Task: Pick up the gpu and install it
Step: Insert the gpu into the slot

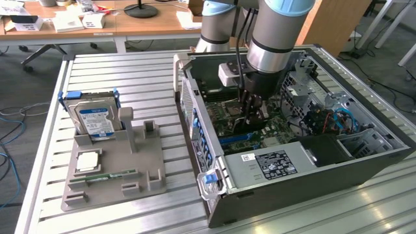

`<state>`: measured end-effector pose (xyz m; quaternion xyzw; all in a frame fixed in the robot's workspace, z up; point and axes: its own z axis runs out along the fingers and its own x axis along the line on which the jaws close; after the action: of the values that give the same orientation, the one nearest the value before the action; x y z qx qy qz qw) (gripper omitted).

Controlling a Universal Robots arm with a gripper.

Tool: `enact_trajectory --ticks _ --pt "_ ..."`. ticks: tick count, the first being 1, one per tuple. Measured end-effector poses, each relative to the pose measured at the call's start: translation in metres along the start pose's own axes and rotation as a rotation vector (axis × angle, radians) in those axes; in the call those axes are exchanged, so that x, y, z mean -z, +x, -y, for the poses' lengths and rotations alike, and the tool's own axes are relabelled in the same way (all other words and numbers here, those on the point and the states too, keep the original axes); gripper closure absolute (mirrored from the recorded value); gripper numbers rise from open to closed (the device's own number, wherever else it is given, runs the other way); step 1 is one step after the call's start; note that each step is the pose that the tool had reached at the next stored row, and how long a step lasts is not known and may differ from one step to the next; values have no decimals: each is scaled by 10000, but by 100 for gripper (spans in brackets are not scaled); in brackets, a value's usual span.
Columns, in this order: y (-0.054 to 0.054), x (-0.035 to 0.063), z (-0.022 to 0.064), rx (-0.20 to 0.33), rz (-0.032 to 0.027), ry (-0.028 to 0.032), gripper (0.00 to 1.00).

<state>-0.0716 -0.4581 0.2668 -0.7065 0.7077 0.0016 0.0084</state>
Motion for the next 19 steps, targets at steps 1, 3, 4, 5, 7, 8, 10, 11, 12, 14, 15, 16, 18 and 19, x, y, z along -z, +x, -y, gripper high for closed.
enact_trajectory --ticks 1,3,4,5,7,8,10,11,12,14,15,16,18,19 --pt "0 -6 0 -1 0 0 74" --pt "0 -12 -1 0 -3 -1 74" --pt "0 -12 -1 -1 -4 -2 74" --pt "0 -12 -1 -1 -4 -2 74" --pt "0 -13 -4 -2 -1 -1 74" --pt "-1 -14 -6 -3 -1 0 74" --pt "-1 -14 -9 -1 0 0 74" --pt "-1 -14 -11 0 -1 0 74" --pt "0 -14 -13 0 -1 0 74" --pt "0 -16 -14 1 -1 -1 74" --pt "0 -21 -14 0 0 0 74" --pt "0 -24 -15 -1 -1 -1 74" --pt "0 -25 -15 -1 -3 -1 74" --pt "0 -26 -15 -1 -1 -1 74"
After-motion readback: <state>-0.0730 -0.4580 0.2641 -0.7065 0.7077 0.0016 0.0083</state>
